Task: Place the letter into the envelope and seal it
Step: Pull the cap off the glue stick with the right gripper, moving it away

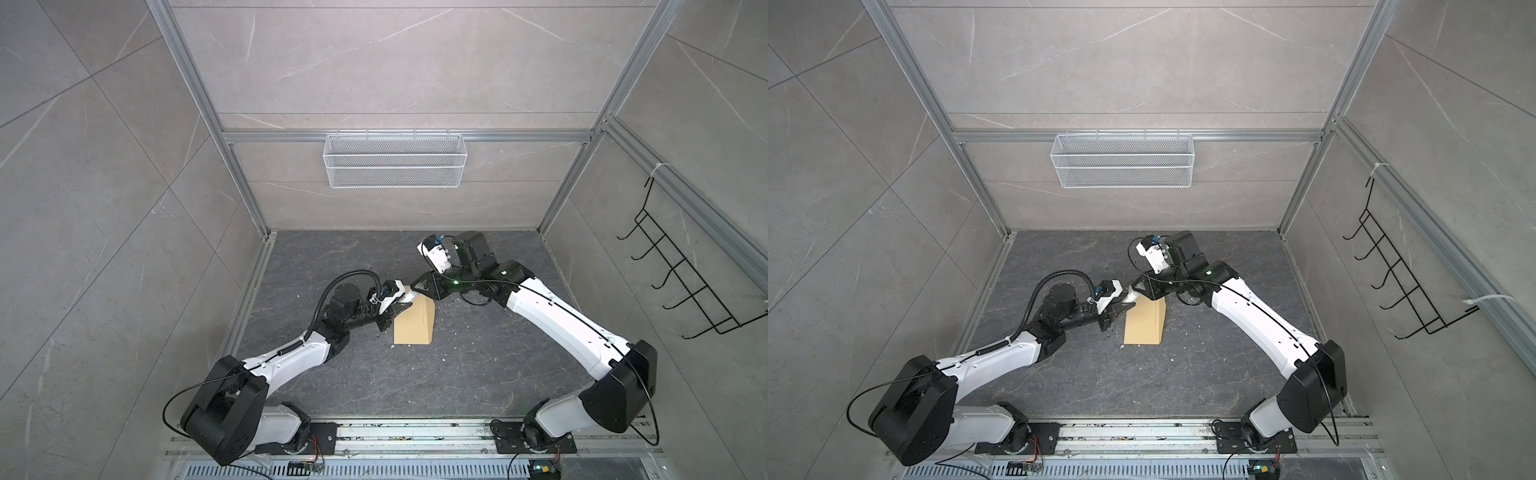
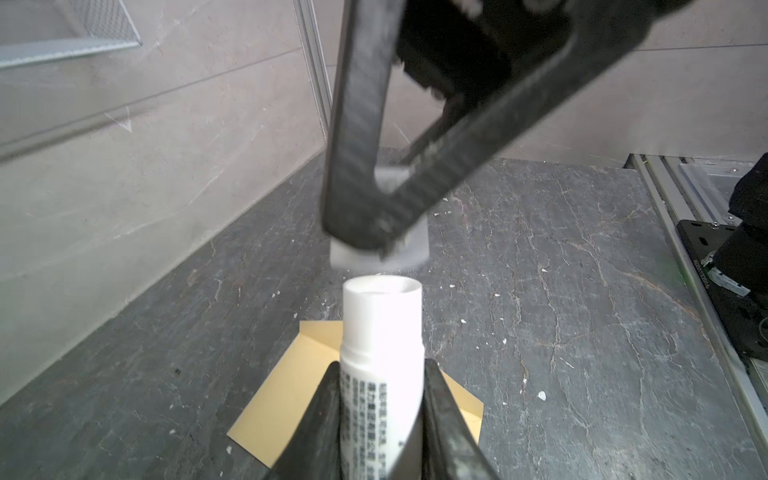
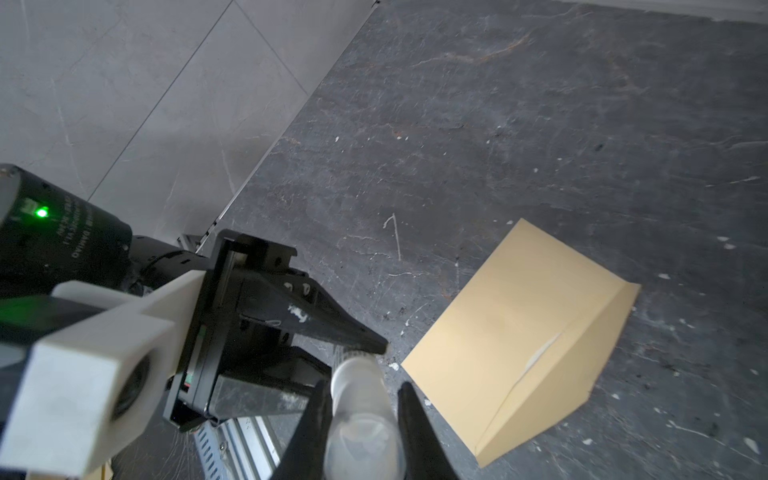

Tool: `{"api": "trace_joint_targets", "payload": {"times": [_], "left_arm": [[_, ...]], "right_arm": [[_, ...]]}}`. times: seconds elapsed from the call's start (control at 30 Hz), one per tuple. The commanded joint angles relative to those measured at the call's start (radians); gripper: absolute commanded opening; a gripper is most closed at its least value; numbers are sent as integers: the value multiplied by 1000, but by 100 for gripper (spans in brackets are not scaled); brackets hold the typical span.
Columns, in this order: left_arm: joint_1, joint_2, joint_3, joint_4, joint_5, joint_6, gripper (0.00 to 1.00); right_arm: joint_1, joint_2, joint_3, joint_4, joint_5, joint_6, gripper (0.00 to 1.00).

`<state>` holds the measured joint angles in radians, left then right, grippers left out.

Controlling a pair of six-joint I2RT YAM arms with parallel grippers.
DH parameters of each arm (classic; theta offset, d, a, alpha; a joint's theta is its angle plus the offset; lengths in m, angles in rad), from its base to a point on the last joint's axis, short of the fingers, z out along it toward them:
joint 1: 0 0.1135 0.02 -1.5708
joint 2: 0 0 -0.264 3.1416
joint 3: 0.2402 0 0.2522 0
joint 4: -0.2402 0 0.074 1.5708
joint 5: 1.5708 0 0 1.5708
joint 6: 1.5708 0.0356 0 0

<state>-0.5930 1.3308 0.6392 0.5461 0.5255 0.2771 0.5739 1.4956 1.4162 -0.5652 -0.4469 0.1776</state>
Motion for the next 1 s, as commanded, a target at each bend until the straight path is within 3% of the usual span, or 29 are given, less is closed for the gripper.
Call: {"api": "trace_joint_targets", "payload": {"times": [0.0,0.2,0.47,0.7,0.97], "left_arm": [[4,4,8,14,13,6,0],[4,-22,-23,97,-16,-60,0],[3,-79,-60,136,-56,-131,0],[3,-109,-83,143,-79,-135,0],[3,-109,-92,149,-84,-133,0]], "right_arm": [[-23,-36,22,0,25,-25,0],[-104,-3,33,-25,169,-26,0],[-205,262,136,-27,431,-50,0],[-244,468,206,18,484,-36,1],[-262,591,225,24,506,-19,7]]}}
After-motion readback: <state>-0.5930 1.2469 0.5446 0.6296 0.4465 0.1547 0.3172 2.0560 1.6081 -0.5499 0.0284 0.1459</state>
